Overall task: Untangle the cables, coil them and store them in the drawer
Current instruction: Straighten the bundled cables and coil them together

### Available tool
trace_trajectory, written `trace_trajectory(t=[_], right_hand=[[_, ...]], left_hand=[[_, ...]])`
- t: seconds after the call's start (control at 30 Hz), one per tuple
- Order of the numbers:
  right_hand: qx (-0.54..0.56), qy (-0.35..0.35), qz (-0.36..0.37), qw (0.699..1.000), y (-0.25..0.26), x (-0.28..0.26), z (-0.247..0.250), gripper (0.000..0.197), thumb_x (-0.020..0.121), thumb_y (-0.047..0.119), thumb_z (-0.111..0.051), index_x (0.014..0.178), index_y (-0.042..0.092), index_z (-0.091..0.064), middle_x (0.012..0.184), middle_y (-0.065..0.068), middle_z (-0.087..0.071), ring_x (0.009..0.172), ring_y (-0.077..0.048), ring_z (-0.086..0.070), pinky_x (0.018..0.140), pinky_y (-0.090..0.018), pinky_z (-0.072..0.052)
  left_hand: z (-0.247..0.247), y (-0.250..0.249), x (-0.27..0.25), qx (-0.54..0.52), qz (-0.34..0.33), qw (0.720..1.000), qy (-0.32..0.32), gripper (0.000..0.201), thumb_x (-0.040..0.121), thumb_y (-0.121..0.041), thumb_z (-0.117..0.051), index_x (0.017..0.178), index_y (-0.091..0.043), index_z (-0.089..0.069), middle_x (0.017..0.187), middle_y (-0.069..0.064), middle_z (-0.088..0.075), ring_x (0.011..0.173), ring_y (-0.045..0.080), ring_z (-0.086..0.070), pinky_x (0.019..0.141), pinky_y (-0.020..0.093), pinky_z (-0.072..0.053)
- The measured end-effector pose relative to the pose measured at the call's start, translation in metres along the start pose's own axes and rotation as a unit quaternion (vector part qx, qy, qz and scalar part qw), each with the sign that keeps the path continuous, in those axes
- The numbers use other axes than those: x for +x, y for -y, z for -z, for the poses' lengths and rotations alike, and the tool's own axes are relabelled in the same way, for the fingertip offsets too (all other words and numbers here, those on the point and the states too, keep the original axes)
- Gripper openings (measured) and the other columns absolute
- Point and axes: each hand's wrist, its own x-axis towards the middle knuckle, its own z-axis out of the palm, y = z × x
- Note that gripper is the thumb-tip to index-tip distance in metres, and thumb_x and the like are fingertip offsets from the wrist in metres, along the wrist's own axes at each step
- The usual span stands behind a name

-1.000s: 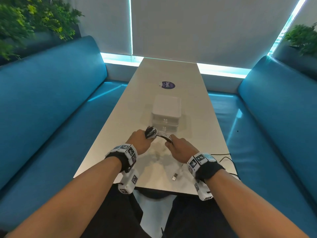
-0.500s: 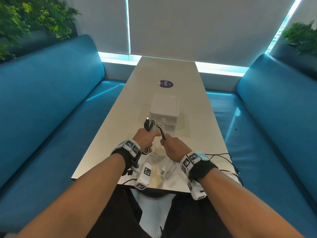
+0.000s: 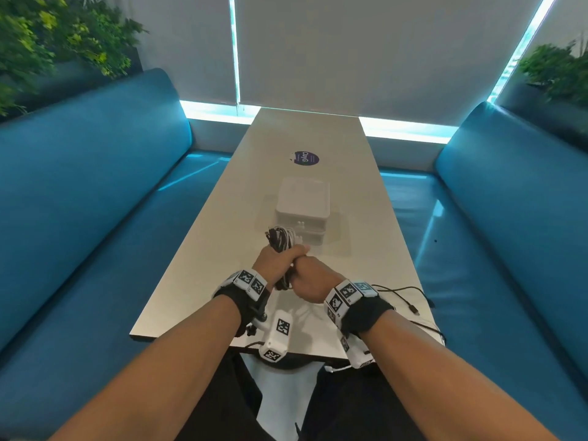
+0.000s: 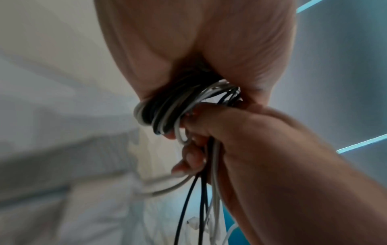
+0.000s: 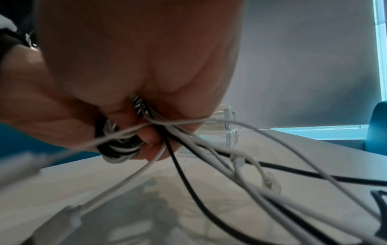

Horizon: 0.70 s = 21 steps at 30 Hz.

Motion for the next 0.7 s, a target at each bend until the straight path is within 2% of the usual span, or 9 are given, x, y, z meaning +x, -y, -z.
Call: trace_trajectory(t=[0.07, 0.13, 0.17, 0.23, 0.43, 0.53, 0.6, 0.67, 0.7], right_hand=[[0.045, -0.025, 0.03, 0.998, -0.002, 0.001, -0.004, 0.029, 0.089, 0.007, -0.051, 0.116, 0.005, -0.06, 0.097, -0.009, -0.067, 0.081, -0.02, -0.063, 0.073, -0.034, -0.055], [0.082, -0.049, 0.043, 0.995, -0.005, 0.0, -0.007, 0.042, 0.089, 0.005, -0.054, 0.13, 0.007, -0.047, 0.099, -0.001, -0.062, 0.081, -0.01, -0.059, 0.071, -0.024, -0.049], [0.092, -0.063, 0.038, 0.993, -0.005, 0.0, -0.006, 0.05, 0.09, 0.006, -0.055, 0.137, 0.009, -0.038, 0.103, 0.0, -0.061, 0.085, -0.01, -0.06, 0.072, -0.022, -0.047], [0.107, -0.086, 0.027, 0.99, -0.006, -0.001, -0.005, 0.059, 0.091, 0.012, -0.056, 0.142, 0.01, -0.027, 0.114, -0.006, -0.062, 0.095, -0.017, -0.063, 0.077, -0.027, -0.051], [0.091, -0.137, 0.004, 0.986, -0.007, -0.003, -0.002, 0.047, 0.09, 0.029, -0.06, 0.126, 0.01, -0.038, 0.102, -0.006, -0.066, 0.086, -0.023, -0.066, 0.067, -0.033, -0.049], [0.115, -0.146, -0.043, 0.982, -0.011, -0.008, 0.001, 0.046, 0.09, 0.039, -0.061, 0.126, 0.016, -0.044, 0.107, 0.001, -0.067, 0.088, -0.016, -0.064, 0.071, -0.031, -0.046], [0.11, -0.124, -0.063, 0.984, -0.013, -0.01, 0.001, 0.043, 0.087, 0.041, -0.063, 0.122, 0.021, -0.052, 0.101, 0.003, -0.069, 0.086, -0.015, -0.064, 0.076, -0.035, -0.051], [0.117, -0.1, -0.027, 0.988, -0.012, -0.008, -0.002, 0.055, 0.083, 0.047, -0.063, 0.133, 0.031, -0.05, 0.09, 0.005, -0.069, 0.08, -0.011, -0.064, 0.079, -0.035, -0.053], [0.117, -0.091, -0.009, 0.989, -0.01, -0.006, -0.005, 0.067, 0.082, 0.054, -0.063, 0.143, 0.041, -0.039, 0.085, 0.007, -0.068, 0.075, -0.007, -0.063, 0.075, -0.03, -0.052]], left_hand=[[0.002, 0.002, 0.003, 0.004, -0.011, 1.0, -0.029, 0.057, 0.056, -0.061, -0.082, 0.085, -0.012, -0.074, 0.081, 0.012, -0.075, 0.08, 0.029, -0.073, 0.076, 0.05, -0.061], [0.003, 0.0, 0.003, 0.012, -0.043, 0.998, -0.038, 0.045, 0.068, -0.057, -0.08, 0.084, -0.016, -0.074, 0.08, 0.009, -0.075, 0.079, 0.027, -0.073, 0.076, 0.048, -0.061], [0.003, -0.001, 0.004, 0.018, -0.058, 0.997, -0.043, 0.039, 0.073, -0.054, -0.078, 0.085, -0.016, -0.074, 0.081, 0.009, -0.075, 0.079, 0.026, -0.073, 0.075, 0.048, -0.061], [0.004, -0.005, 0.005, 0.027, -0.079, 0.995, -0.057, 0.034, 0.078, -0.051, -0.076, 0.086, -0.017, -0.074, 0.083, 0.008, -0.075, 0.08, 0.025, -0.073, 0.076, 0.047, -0.061], [0.008, -0.015, 0.008, 0.034, -0.101, 0.992, -0.065, 0.036, 0.084, -0.05, -0.071, 0.082, -0.014, -0.073, 0.08, 0.01, -0.075, 0.078, 0.028, -0.073, 0.075, 0.046, -0.061], [0.012, -0.021, 0.007, -0.038, -0.083, 0.994, -0.066, 0.039, 0.092, -0.043, -0.064, 0.075, -0.01, -0.074, 0.08, 0.014, -0.076, 0.078, 0.034, -0.074, 0.081, 0.054, -0.059], [0.017, -0.024, 0.008, -0.069, -0.069, 0.993, -0.069, 0.048, 0.096, -0.041, -0.059, 0.064, -0.008, -0.074, 0.079, 0.018, -0.075, 0.079, 0.039, -0.073, 0.082, 0.055, -0.058], [0.021, -0.026, 0.009, -0.077, -0.064, 0.992, -0.072, 0.056, 0.095, -0.044, -0.057, 0.056, -0.008, -0.072, 0.074, 0.019, -0.074, 0.079, 0.044, -0.071, 0.08, 0.057, -0.058], [0.021, -0.027, 0.008, -0.093, -0.063, 0.991, -0.075, 0.055, 0.095, -0.043, -0.059, 0.055, -0.007, -0.069, 0.07, 0.018, -0.072, 0.078, 0.046, -0.071, 0.079, 0.059, -0.058]])
